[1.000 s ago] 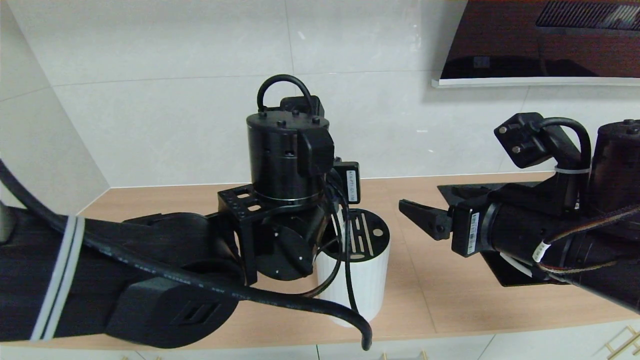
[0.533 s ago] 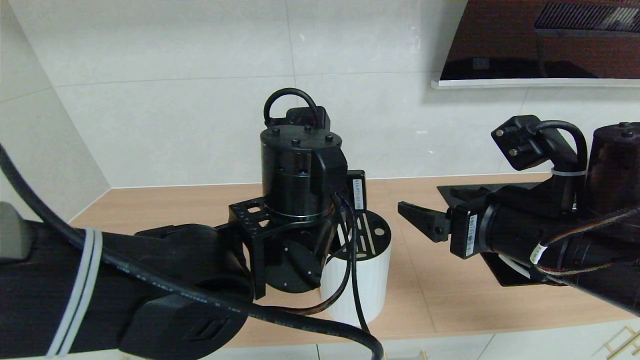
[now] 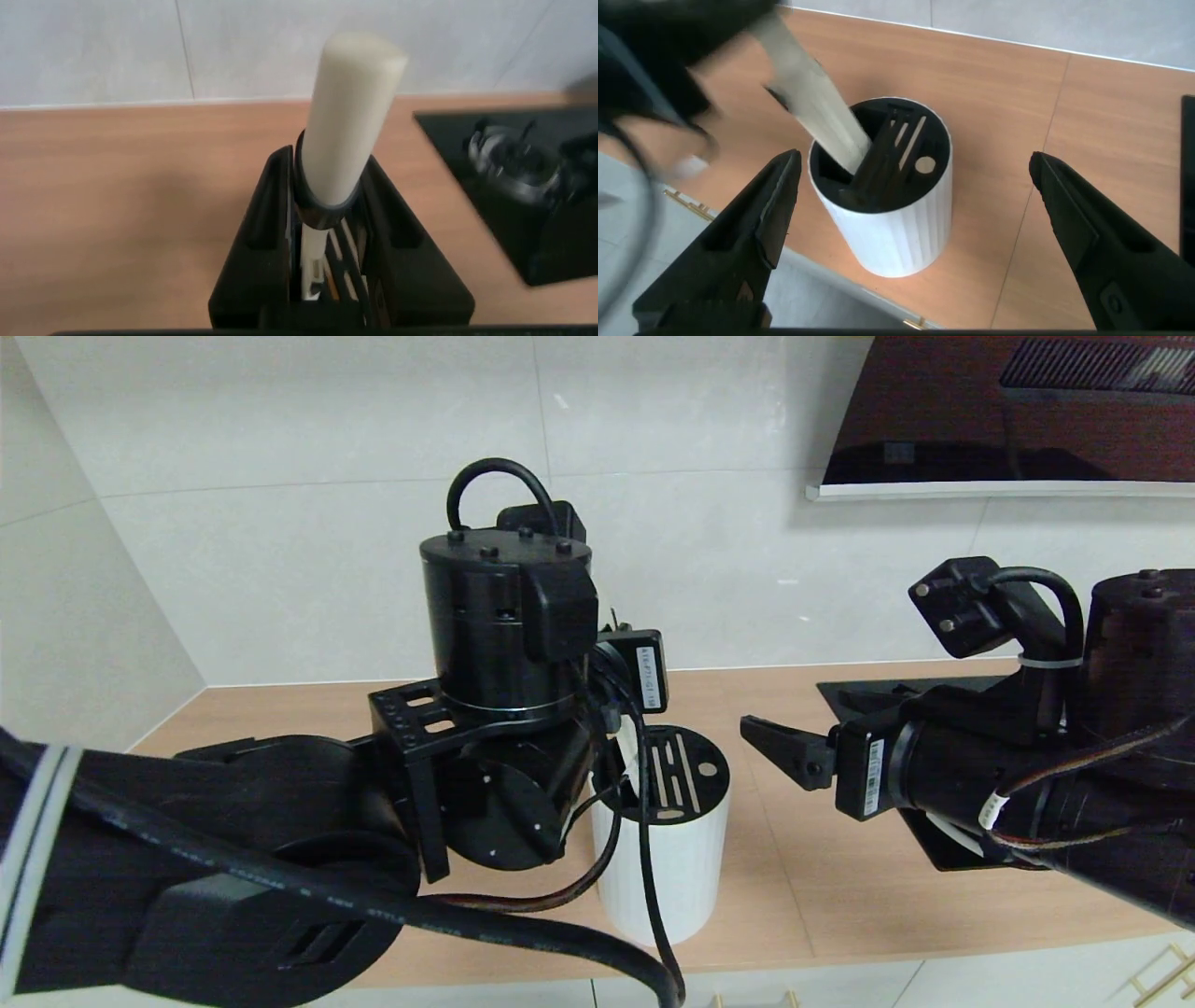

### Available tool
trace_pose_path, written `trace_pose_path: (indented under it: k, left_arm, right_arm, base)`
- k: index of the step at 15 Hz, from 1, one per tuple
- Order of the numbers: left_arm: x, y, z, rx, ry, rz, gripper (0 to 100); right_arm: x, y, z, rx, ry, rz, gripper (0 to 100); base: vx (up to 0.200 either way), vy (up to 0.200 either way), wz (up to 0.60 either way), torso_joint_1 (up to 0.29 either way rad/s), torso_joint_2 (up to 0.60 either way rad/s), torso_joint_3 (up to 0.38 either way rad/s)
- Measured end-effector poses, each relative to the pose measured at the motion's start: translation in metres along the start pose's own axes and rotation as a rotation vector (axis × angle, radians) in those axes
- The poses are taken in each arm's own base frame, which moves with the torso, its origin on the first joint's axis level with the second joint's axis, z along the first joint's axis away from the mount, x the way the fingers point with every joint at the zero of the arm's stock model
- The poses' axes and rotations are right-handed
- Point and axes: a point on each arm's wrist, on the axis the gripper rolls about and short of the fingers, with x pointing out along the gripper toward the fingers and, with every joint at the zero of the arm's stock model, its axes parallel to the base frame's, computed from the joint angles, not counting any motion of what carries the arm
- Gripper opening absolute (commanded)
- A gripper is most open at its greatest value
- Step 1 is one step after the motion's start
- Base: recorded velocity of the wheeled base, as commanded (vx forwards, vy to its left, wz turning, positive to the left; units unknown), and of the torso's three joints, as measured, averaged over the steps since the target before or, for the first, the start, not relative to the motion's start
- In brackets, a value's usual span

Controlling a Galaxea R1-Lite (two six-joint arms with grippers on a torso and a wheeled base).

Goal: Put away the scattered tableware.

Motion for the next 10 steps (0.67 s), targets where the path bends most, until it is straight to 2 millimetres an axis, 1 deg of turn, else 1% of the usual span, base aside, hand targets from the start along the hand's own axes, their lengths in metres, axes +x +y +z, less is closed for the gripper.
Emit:
trace_pose_path:
  k: [2, 4, 6, 10]
  left_arm:
    - [-0.002, 0.001, 0.005, -0.009, -0.011, -0.002, 0]
    - [-0.002, 0.001, 0.003, -0.006, -0.007, -0.001, 0]
    - [-0.001, 0.001, 0.0, 0.001, 0.0, 0.0, 0]
    - [0.0, -0.004, -0.013, 0.02, 0.032, -0.006, 0]
  right_arm:
    - [0.0, 0.0, 0.0, 0.0, 0.001, 0.0, 100]
    - [0.0, 0.0, 0.0, 0.0, 0.001, 0.0, 100]
    - [0.001, 0.0, -0.001, -0.001, 0.003, 0.0, 100]
    - [0.002, 0.0, -0.002, -0.002, 0.007, -0.001, 100]
  base:
    - [0.0, 0.0, 0.0, 0.0, 0.0, 0.0]
    - [0.0, 0.0, 0.0, 0.0, 0.0, 0.0]
    - [0.0, 0.0, 0.0, 0.0, 0.0, 0.0]
    - [0.0, 0.0, 0.0, 0.0, 0.0, 0.0]
